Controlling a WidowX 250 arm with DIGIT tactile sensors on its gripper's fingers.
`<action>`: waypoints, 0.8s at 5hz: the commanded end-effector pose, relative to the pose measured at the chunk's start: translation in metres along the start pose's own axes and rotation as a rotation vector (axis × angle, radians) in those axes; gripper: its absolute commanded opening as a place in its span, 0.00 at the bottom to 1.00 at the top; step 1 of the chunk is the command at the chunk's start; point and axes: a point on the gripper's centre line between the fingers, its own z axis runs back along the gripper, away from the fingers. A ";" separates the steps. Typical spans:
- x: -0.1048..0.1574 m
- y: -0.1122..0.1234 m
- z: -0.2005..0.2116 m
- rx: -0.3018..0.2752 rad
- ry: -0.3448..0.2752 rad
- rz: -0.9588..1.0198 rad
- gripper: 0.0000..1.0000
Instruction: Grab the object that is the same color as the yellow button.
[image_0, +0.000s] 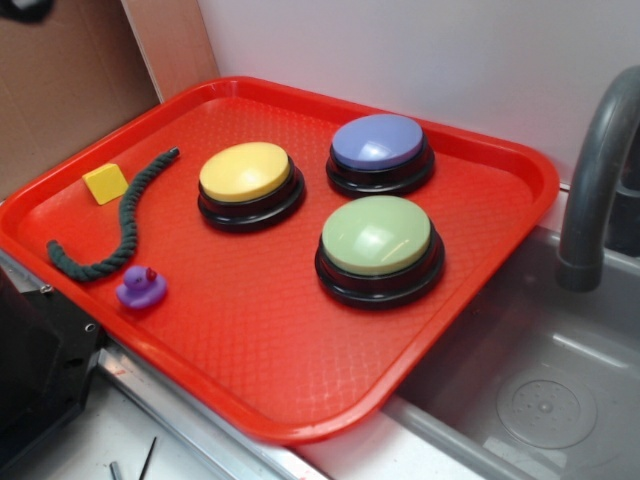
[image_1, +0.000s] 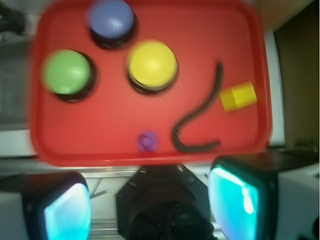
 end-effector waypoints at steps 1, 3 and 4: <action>0.083 0.073 -0.043 -0.088 -0.076 0.484 1.00; 0.078 0.108 -0.090 -0.101 -0.256 1.006 1.00; 0.072 0.100 -0.121 -0.176 -0.213 1.215 1.00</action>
